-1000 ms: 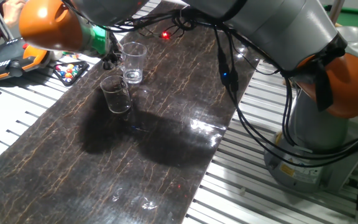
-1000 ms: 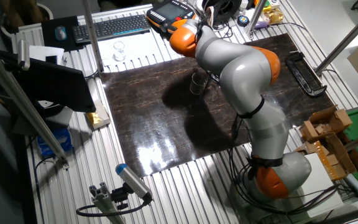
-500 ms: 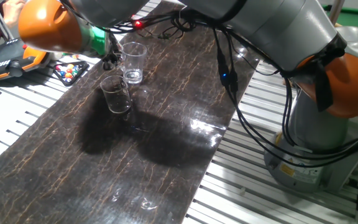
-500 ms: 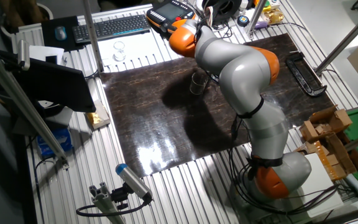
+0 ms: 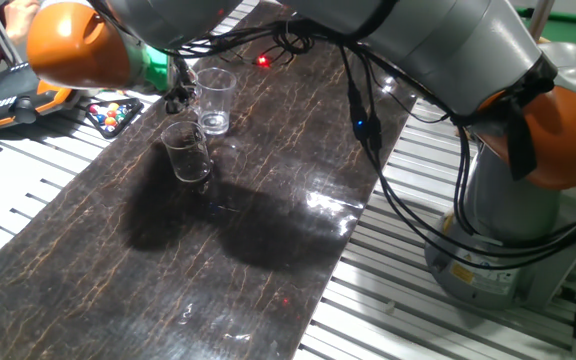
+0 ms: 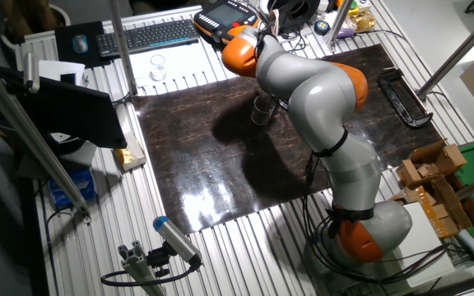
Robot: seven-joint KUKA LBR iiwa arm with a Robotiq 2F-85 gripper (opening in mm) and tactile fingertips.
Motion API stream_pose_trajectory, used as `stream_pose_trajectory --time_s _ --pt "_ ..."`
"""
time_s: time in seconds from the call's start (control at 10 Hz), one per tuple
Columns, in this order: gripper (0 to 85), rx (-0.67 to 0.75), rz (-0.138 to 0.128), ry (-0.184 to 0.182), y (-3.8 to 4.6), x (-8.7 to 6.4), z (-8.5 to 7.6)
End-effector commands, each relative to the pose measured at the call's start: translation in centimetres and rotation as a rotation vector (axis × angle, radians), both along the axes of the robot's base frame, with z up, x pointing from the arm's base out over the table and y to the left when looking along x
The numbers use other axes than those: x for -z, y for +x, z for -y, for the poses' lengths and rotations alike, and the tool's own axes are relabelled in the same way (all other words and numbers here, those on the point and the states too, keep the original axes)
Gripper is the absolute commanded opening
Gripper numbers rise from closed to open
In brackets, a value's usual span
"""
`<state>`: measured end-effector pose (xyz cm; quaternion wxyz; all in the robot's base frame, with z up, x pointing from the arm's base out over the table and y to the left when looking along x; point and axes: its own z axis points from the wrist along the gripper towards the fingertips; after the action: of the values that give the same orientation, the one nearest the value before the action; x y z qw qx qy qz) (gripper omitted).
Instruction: Pour the water from one cup into another empty cup
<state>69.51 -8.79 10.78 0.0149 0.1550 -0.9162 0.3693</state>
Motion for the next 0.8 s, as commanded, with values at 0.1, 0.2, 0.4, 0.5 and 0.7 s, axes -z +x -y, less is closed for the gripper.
stream_pose_trajectory --time_s 0.1,0.2,0.4,0.5,0.7 --pt "0.7 0.002 -0.002 -0.006 -0.02 -0.04 -0.03" --pt "0.7 0.002 -0.002 -0.009 -0.02 -0.03 -0.04" --pt "0.7 0.002 -0.002 -0.015 -0.02 -0.03 -0.06" --pt "0.7 0.003 -0.003 -0.018 0.0 -0.04 -0.08" --pt "0.7 0.002 -0.006 -0.028 0.03 -0.12 -0.13"
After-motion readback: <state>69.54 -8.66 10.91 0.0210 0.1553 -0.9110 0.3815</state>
